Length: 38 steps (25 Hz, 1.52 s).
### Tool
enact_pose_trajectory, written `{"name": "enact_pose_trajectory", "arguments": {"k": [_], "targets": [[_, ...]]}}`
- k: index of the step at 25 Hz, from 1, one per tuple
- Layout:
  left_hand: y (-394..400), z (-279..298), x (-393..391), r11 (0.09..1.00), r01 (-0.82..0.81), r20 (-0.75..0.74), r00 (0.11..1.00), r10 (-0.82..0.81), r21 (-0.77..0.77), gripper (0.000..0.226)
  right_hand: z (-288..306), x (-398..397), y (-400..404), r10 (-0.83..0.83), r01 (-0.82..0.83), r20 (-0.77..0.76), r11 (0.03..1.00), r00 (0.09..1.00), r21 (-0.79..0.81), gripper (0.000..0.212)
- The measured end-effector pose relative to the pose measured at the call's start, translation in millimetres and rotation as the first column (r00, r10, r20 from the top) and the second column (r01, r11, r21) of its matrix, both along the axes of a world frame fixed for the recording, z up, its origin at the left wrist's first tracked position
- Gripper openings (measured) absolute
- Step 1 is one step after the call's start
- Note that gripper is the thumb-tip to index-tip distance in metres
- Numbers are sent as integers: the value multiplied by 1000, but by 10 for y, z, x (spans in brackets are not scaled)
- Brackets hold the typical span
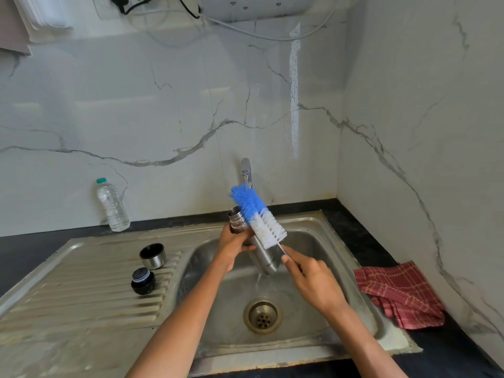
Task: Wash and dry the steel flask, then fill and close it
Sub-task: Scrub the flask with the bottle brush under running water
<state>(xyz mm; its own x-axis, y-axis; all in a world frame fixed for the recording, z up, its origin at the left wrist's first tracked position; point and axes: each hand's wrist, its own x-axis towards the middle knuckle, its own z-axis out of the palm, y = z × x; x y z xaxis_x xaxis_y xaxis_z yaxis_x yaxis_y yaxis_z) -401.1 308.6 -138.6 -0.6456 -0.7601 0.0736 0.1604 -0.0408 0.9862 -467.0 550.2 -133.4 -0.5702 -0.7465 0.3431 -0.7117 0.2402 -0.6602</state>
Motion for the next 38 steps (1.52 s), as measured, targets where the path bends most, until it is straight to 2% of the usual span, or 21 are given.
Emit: {"name": "enact_pose_trajectory", "arguments": {"k": [2,5,7,11,15,18,21,23,25,28,31,34,36,38], "targets": [[-4,-4,-10,999,-9,21,1000,10,-43,35,6,-1,6,-38,38,-20,999,999,35,39],[-65,-15,4,1000,-5,24,1000,4,16,62,-50,-71,35,-121,130,-57,972,991,197,37],[-66,15,22,998,-3,30,1000,2,56,73,-55,-77,37,-124,138,-78,967,989,214,36],[-51,37,28,987,101,-67,993,-93,125,60,51,22,29,-34,34,-96,999,995,-4,37],[-39,62,23,975,137,-97,988,-121,177,55,-34,-56,17,-108,111,-37,987,994,119,37],[-30,77,50,985,73,-62,996,-64,155,56,-78,-111,24,-144,151,-46,950,989,275,35],[-71,57,82,995,38,-14,999,-37,87,59,-43,-70,8,-93,97,-35,987,995,127,36],[-82,58,106,995,41,-38,999,-37,93,55,-6,-40,-6,-66,67,-27,998,997,14,36],[-91,67,118,989,69,-78,995,-59,129,59,-18,-45,-13,-70,70,-28,997,997,26,36],[-85,69,119,966,145,-129,984,-119,213,63,-99,-121,-11,-117,115,2,982,993,147,39],[-66,59,101,959,174,-105,983,-154,223,60,-135,-156,-15,-144,136,24,968,989,211,40],[-34,56,112,971,145,-81,988,-132,189,57,-82,-116,-7,-94,90,29,988,995,124,39],[-29,57,133,993,82,-10,997,-81,80,60,-28,-59,-11,-41,41,4,999,999,15,38],[-27,49,133,1000,27,26,999,-27,6,67,-22,-58,-22,-23,22,-19,999,1000,-24,37]]}}
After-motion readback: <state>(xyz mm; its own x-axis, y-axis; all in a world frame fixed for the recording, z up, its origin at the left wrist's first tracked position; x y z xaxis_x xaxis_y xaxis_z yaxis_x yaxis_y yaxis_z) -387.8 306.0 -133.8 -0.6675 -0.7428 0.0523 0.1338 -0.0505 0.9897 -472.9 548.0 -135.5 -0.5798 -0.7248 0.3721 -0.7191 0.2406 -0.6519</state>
